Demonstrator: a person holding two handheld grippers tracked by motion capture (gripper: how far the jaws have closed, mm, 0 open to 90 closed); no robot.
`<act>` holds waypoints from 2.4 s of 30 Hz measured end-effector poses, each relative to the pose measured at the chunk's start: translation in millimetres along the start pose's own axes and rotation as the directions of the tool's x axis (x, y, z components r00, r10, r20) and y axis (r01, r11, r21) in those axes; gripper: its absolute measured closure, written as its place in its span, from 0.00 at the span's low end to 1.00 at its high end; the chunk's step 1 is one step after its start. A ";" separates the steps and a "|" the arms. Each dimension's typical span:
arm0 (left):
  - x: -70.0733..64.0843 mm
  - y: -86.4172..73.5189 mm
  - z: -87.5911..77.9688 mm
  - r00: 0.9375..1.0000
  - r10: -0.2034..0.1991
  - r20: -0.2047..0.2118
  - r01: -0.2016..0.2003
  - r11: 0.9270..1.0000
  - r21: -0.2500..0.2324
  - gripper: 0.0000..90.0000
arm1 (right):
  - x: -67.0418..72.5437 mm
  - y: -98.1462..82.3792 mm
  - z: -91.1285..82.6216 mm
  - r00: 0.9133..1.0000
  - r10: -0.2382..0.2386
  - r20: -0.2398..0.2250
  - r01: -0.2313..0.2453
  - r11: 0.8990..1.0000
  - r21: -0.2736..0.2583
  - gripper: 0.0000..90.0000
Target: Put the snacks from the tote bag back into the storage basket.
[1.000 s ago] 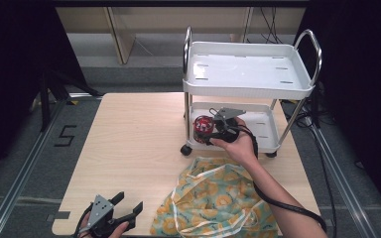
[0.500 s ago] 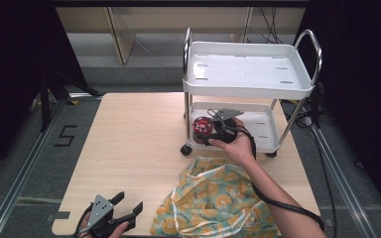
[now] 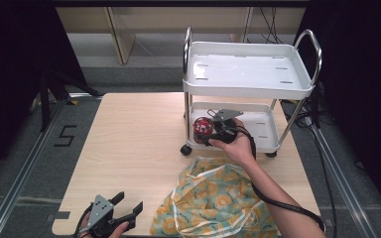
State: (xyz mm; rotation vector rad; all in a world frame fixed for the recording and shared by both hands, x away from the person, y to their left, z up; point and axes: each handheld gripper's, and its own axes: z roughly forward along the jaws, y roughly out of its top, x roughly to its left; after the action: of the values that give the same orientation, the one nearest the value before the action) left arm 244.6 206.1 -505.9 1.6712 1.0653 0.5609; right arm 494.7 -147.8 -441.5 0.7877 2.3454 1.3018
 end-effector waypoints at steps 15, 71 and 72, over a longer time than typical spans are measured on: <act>0.0 0.0 0.0 1.000 -0.001 0.001 0.001 1.000 0.000 0.27 | 0.5 -3.2 6.0 1.000 0.004 0.006 -0.004 1.000 0.012 0.29; -2.3 0.3 -2.2 1.000 -0.005 -0.025 0.005 1.000 0.028 0.26 | 8.8 -13.2 -25.5 1.000 -0.006 -0.004 0.006 0.998 0.065 0.23; -3.0 0.1 -2.2 1.000 -0.014 -0.028 0.015 1.000 0.027 0.26 | 9.5 -14.0 -27.9 1.000 0.003 0.007 -0.003 0.998 0.068 0.23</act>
State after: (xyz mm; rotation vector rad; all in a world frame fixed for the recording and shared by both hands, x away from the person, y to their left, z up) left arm 241.4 204.6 -504.6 1.6824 1.1090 0.5640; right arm 467.9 -166.4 -439.2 0.8153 2.3952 1.2248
